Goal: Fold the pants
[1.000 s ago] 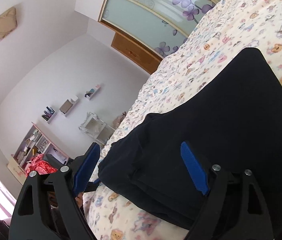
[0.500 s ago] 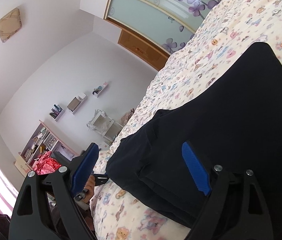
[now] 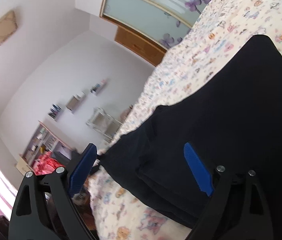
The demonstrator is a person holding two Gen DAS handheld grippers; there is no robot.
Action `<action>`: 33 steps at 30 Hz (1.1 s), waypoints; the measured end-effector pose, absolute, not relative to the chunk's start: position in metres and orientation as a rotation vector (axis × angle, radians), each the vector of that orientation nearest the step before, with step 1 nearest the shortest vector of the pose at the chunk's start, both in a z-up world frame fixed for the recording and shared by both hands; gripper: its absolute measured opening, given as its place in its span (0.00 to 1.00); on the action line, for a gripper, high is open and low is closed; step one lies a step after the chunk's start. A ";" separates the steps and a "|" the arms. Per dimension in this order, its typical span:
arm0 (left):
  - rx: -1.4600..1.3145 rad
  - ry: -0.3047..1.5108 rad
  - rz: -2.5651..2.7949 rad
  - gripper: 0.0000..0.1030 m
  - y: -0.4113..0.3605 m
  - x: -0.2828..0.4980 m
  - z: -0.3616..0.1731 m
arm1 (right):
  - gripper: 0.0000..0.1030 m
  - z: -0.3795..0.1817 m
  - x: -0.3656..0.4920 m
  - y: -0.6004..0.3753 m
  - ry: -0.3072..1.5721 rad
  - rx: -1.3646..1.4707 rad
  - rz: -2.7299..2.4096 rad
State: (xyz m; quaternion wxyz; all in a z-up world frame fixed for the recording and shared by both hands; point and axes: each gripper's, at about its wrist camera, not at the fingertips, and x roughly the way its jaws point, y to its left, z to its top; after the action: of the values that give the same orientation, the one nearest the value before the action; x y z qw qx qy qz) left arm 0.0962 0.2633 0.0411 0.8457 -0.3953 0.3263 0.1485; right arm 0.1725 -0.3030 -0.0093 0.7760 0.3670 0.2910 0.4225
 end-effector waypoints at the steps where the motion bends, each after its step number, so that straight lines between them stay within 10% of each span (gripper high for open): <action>1: -0.754 0.693 0.333 0.13 0.253 0.101 0.054 | 0.88 -0.008 0.172 -0.300 0.642 0.765 0.905; 17: 0.000 0.564 0.062 0.13 0.004 0.132 0.155 | 0.99 -0.012 0.136 -0.400 0.219 1.124 0.649; 28: 0.540 0.735 -0.270 0.16 -0.192 0.106 -0.003 | 0.99 -0.021 0.117 -0.437 0.111 1.194 0.449; 33: 0.558 0.715 -0.295 0.18 -0.185 0.106 0.004 | 0.99 -0.021 0.125 -0.430 0.160 1.194 0.482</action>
State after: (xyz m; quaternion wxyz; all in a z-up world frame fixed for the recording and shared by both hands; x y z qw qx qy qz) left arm 0.1057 -0.1850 0.0044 0.8884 0.2685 0.3442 -0.1417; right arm 0.1245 -0.4301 -0.0213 0.7969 0.5558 0.0743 0.2245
